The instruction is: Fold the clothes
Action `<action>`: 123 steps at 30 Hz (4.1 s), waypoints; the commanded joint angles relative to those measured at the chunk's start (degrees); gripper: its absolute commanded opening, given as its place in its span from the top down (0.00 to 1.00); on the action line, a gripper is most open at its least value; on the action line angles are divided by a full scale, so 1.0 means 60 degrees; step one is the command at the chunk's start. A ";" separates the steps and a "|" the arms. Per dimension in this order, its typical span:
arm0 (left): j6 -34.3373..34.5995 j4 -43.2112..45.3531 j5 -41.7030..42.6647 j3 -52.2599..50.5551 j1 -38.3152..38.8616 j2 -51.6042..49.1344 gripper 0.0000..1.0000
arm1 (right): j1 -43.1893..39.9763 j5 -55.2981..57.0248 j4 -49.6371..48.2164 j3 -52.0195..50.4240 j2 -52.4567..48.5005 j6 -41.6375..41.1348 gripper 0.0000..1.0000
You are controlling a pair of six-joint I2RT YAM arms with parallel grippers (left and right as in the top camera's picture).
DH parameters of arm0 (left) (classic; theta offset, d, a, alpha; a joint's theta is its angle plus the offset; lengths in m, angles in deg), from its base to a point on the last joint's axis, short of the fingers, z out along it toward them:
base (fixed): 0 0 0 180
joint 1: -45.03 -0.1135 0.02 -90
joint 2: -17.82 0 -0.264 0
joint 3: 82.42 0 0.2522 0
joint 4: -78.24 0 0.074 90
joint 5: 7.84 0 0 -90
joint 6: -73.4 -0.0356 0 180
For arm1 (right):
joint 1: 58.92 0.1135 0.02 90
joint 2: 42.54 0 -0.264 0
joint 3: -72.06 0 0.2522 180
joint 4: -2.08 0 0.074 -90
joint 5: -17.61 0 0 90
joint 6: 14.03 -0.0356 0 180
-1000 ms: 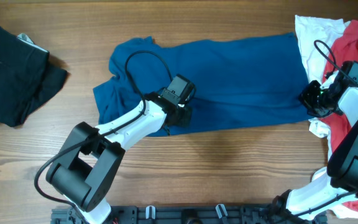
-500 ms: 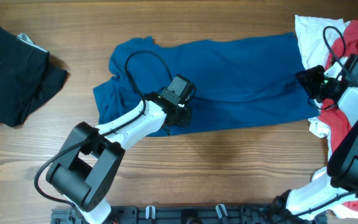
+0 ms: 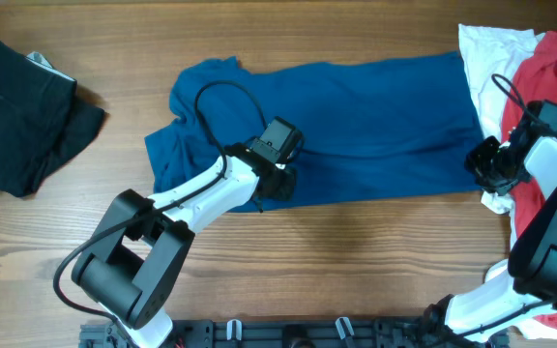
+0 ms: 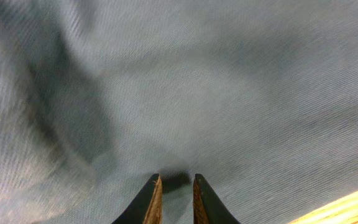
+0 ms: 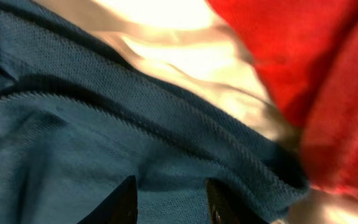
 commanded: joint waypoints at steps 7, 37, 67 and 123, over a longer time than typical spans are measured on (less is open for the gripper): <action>0.1410 -0.1151 -0.0699 -0.0466 -0.0153 -0.0069 0.85 | -0.0142 0.2779 0.1854 -0.0914 -0.0036 -0.0729 0.71; 0.3683 -0.4346 0.0284 -0.2477 -0.8156 0.5042 0.89 | -0.0357 0.2127 0.1789 -0.0914 -0.0033 -0.0674 0.66; 0.1672 -0.0408 0.3388 -0.5125 -0.8914 0.5023 0.70 | -0.0357 0.1949 0.1683 -0.0914 -0.0033 -0.0441 0.66; -0.0044 0.3195 -0.0714 -0.4845 -0.7439 0.6943 0.74 | -0.0353 0.1541 0.1665 -0.0914 -0.0033 -0.0317 0.65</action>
